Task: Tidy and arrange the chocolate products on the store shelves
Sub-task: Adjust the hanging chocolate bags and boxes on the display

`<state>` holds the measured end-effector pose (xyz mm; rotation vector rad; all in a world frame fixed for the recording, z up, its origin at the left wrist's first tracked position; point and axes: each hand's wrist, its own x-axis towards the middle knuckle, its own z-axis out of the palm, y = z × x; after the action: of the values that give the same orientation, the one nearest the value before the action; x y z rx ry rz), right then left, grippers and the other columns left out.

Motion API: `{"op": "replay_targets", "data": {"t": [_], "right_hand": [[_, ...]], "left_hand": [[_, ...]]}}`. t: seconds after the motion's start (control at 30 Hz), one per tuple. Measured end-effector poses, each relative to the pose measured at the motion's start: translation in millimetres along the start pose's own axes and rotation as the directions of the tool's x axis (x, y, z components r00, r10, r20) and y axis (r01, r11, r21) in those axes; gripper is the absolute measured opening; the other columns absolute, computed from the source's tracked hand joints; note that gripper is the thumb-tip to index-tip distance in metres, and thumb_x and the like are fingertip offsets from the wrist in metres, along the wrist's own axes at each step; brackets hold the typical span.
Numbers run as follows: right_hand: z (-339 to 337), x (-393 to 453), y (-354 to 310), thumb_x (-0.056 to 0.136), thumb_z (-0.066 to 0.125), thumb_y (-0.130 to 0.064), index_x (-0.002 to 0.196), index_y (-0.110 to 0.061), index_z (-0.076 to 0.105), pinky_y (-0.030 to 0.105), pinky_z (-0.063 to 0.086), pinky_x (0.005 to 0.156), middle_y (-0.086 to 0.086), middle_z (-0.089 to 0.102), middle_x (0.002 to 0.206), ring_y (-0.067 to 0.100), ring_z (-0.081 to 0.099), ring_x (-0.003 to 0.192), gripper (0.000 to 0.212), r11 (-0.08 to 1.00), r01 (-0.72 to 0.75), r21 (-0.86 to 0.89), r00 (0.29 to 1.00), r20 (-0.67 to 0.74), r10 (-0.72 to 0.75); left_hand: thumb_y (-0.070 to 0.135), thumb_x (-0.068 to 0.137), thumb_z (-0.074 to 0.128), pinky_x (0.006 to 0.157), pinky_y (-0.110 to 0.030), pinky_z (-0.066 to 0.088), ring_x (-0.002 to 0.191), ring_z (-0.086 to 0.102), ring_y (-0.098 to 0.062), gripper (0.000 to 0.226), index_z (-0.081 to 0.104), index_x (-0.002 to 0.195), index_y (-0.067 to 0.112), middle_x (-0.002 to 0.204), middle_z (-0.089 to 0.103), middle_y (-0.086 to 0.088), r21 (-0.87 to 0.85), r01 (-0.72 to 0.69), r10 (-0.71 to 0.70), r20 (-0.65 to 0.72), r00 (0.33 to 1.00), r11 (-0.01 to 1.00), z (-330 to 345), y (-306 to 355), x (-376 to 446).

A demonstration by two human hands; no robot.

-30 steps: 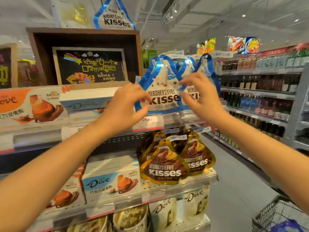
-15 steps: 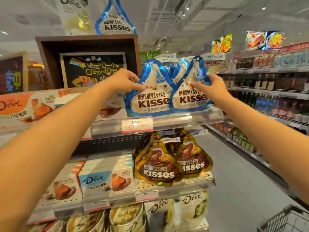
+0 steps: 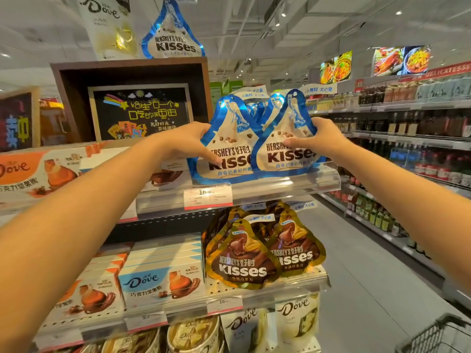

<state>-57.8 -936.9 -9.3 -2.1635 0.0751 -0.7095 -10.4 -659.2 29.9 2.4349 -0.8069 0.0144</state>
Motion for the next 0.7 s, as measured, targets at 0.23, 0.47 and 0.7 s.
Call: {"op": "replay_targets", "data": {"t": [0.23, 0.47, 0.7], "right_hand": [[0.9, -2.4, -0.5, 0.062, 0.081, -0.043, 0.112, -0.013, 0.057, 0.041, 0.052, 0.086, 0.002, 0.065, 0.108, 0.022, 0.061, 0.098, 0.063, 0.999, 0.022, -0.048, 0.999, -0.026, -0.024], [2.7, -0.7, -0.9, 0.062, 0.080, -0.048, 0.132, -0.011, 0.041, 0.042, 0.048, 0.093, 0.008, 0.055, 0.129, 0.027, 0.054, 0.115, 0.089, 0.995, -0.003, -0.104, 0.999, -0.037, -0.001], [14.6, -14.2, -10.3, 0.076, 0.067, -0.050, 0.142, -0.010, 0.025, 0.044, 0.029, 0.110, 0.008, 0.035, 0.143, 0.023, 0.034, 0.132, 0.088, 0.922, 0.290, -0.257, 0.813, -0.442, -0.379]], "left_hand": [[0.015, 0.075, 0.074, 0.071, -0.023, 0.051, 0.088, 0.063, -0.005, 0.036, 0.053, 0.101, 0.029, 0.098, 0.065, 0.011, 0.018, -0.008, 0.008, -0.018, 1.000, 1.000, 1.8, 0.3, 2.8], [0.020, 0.075, 0.075, 0.084, -0.031, 0.052, 0.103, 0.060, -0.013, 0.048, 0.049, 0.116, 0.022, 0.113, 0.062, 0.006, 0.068, -0.036, 0.040, -0.058, 0.998, 0.997, 3.8, -3.8, -2.5], [0.034, 0.078, 0.070, 0.083, -0.030, 0.053, 0.092, 0.061, -0.009, 0.029, 0.062, 0.099, 0.017, 0.096, 0.064, 0.004, 0.170, -0.139, 0.187, -0.309, 0.933, 0.976, -20.3, -25.8, -28.8]]}}
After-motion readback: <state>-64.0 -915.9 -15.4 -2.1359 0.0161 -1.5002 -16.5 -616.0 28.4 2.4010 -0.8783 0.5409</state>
